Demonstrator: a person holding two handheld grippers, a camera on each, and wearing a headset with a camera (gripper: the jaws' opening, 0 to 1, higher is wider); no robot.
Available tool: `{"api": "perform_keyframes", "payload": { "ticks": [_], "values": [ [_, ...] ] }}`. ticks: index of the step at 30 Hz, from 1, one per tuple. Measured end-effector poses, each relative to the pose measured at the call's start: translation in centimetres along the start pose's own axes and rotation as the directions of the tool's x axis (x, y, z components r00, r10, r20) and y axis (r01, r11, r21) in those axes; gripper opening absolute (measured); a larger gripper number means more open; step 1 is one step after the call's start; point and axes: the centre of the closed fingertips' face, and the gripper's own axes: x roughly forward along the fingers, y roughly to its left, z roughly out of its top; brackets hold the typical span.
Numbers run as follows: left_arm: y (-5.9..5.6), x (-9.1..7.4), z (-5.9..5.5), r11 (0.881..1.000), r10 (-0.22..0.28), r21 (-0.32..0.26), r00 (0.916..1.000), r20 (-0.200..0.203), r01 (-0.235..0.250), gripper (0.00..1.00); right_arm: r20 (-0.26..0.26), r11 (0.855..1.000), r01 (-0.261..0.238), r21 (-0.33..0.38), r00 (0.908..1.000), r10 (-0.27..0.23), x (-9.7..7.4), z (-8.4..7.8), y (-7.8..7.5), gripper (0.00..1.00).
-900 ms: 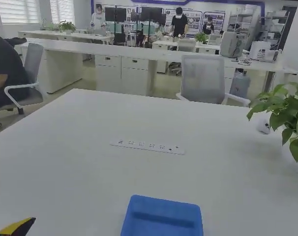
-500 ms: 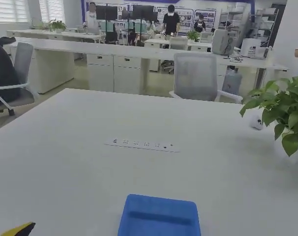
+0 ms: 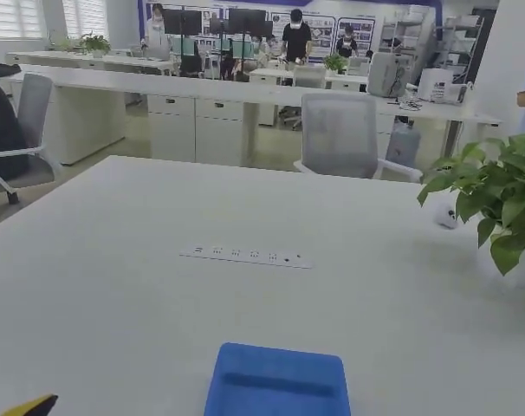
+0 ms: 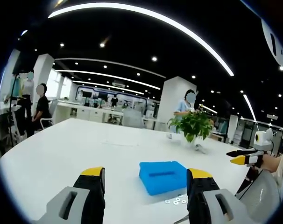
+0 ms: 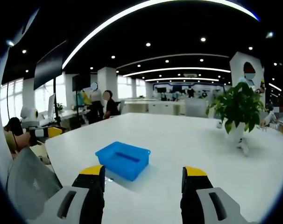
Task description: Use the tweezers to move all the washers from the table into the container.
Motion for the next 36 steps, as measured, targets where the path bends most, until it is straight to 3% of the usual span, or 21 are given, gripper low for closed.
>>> {"api": "perform_keyframes", "payload": {
  "ticks": [7,28,32,34,36],
  "values": [
    [-0.2,0.0,0.5,1.000,-0.009,-0.016,0.9996,0.029,0.009,0.73,-0.012,1.000,-0.008,-0.012,0.9999,0.008,0.1,-0.1,0.2,0.65],
    [0.1,-0.2,0.2,1.000,0.006,-0.005,0.9999,0.012,-0.006,0.74,-0.043,0.999,-0.048,-0.025,0.9980,0.047,0.4,-0.4,1.3,0.65],
    [-0.1,-0.3,0.4,1.000,0.004,0.014,0.9999,0.016,-0.004,0.74,-0.069,0.998,-0.068,-0.014,0.9954,0.067,0.6,-0.9,1.6,0.66],
    [-0.2,-0.3,0.0,1.000,-0.004,0.016,1.0000,-0.007,0.004,0.73,-0.079,0.997,-0.077,0.000,0.9939,0.077,0.7,-1.1,1.8,0.68],
    [-0.2,-0.3,-0.5,1.000,-0.026,-0.007,0.9990,-0.036,0.026,0.73,-0.165,0.997,-0.068,-0.034,0.9844,0.061,0.6,-2.4,1.6,0.70]
  ]
}}
